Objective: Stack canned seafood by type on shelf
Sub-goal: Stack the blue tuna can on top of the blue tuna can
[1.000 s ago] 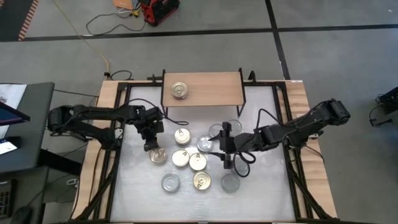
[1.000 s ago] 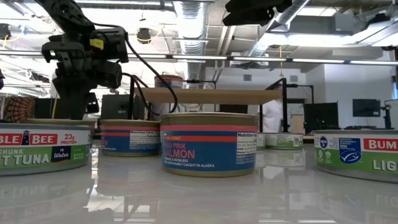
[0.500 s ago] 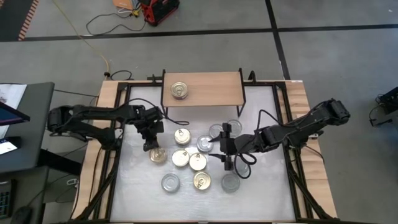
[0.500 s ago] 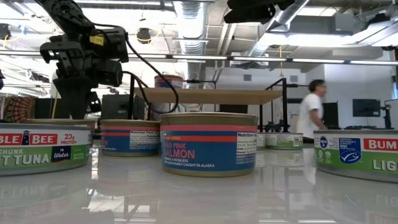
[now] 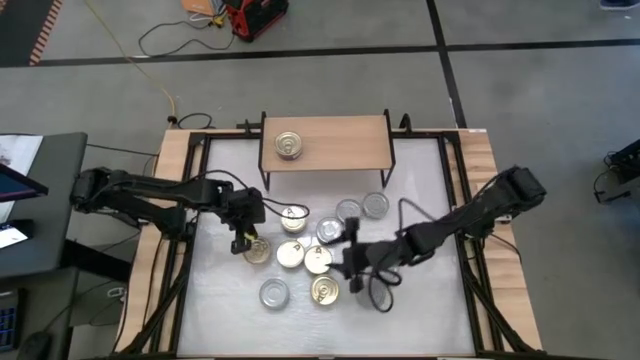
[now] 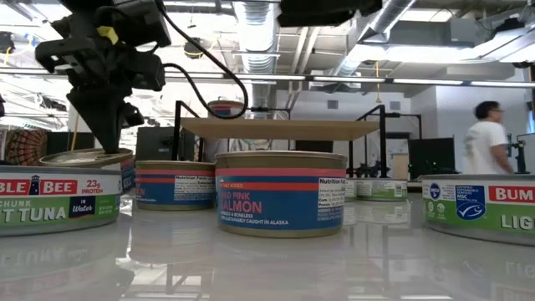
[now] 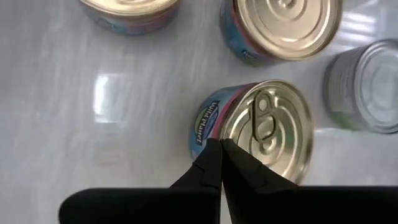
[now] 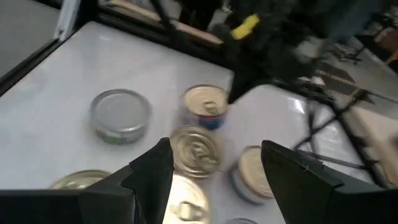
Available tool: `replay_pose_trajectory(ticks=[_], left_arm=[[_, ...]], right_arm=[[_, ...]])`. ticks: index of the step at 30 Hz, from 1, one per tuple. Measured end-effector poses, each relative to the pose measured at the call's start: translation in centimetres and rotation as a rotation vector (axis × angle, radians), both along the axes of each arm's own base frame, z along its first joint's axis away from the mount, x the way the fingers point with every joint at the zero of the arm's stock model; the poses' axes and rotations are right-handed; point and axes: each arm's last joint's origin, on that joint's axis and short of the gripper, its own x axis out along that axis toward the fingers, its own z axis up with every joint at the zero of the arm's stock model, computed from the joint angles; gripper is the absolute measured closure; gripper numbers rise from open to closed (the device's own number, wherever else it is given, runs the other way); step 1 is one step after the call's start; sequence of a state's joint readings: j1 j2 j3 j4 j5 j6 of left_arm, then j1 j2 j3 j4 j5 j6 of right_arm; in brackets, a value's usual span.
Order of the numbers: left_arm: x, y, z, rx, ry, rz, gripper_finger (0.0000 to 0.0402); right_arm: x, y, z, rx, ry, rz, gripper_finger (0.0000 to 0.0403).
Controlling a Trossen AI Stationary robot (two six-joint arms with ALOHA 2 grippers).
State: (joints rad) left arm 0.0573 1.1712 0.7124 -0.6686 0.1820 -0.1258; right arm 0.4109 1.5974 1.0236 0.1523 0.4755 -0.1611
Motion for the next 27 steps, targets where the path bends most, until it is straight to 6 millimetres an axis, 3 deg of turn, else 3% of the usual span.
replay_pose_trajectory(ticks=[5,11,27], left_arm=[[-0.2,-1.6,0.5,0.04,-0.027,-0.02,0.0401],[-1.1,-3.7,1.4,0.107,-0.075,-0.009,0.0401],[-2.4,-8.0,1.6,0.284,-0.151,-0.001,0.0401]], right_arm=[[2.6,1.1,-0.7,-0.051,0.067,-0.049,0.0129],[4.1,1.8,-0.3,-0.092,0.141,-0.11,0.0129],[4.6,1.9,0.3,-0.095,0.129,-0.152,0.0129]])
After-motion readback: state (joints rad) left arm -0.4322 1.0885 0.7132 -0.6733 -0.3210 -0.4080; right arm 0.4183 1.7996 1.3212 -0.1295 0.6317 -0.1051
